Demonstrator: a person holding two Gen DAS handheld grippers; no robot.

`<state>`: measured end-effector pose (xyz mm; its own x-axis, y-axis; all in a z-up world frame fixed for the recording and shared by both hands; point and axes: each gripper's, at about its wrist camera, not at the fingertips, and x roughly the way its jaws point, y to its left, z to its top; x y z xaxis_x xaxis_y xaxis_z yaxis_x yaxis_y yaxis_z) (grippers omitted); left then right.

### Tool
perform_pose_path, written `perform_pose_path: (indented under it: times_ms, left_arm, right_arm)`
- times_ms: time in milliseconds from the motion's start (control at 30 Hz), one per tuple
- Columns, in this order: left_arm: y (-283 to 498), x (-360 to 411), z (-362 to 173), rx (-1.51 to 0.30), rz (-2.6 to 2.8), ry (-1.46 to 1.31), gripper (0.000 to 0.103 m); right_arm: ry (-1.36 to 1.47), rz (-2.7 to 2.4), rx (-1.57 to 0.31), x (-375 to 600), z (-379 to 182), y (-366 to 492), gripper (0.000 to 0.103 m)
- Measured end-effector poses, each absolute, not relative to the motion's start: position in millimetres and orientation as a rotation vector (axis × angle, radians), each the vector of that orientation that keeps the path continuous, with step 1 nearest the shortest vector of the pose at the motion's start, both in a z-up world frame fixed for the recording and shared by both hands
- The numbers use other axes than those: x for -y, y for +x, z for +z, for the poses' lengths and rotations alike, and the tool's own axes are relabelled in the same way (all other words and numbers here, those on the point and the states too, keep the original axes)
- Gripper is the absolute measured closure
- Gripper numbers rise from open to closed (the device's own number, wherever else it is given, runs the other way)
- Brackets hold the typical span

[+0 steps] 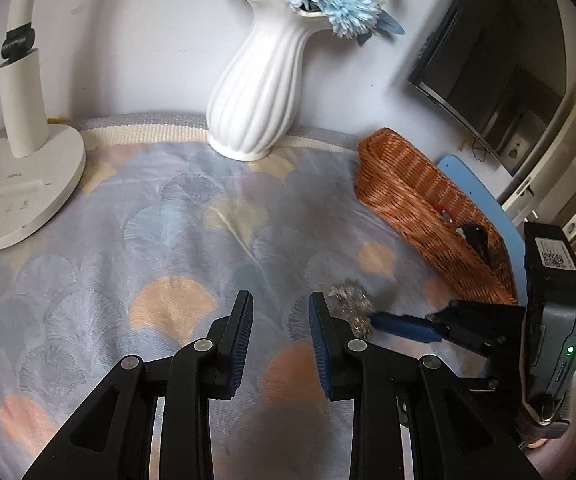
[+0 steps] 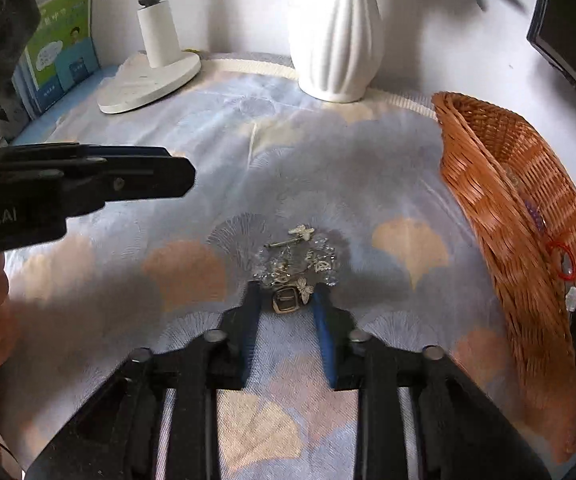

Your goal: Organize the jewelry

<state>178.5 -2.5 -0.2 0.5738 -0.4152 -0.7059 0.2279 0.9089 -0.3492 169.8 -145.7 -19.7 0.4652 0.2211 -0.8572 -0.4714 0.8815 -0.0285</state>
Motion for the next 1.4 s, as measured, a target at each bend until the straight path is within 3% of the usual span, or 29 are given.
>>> perform_pose_path:
  times_ms: [367,1000,1067,1100,1400]
  left_arm:
    - [180.8,8.6,-5.9,-0.916,-0.423,-0.223,0.074]
    - [197.8,75.3,-24.4,-1.011,-0.450,-0.042,0.074]
    - [197.7,78.7,-23.8,-1.003,-0.436,-0.024,0.081]
    - [197.0,79.1,-23.7,-1.008,-0.437,-0.015,0.095]
    - [162.3,20.6,-26.0,-1.071,-0.504,-0.128,0.094]
  right_arm:
    - [-0.149,0.557,-1.135,182.7,-0.4,113.9,0.087]
    - [0.006,0.419,-1.084,249.5,-9.4,121.5,0.087]
    - [0.006,0.416,-1.082,252.5,-10.2,119.8,0.086]
    - [0.008,0.418,-1.080,254.0,-9.8,118.5,0.086]
    - [-0.025,0.460,-1.058,244.2,-7.6,103.5,0.086]
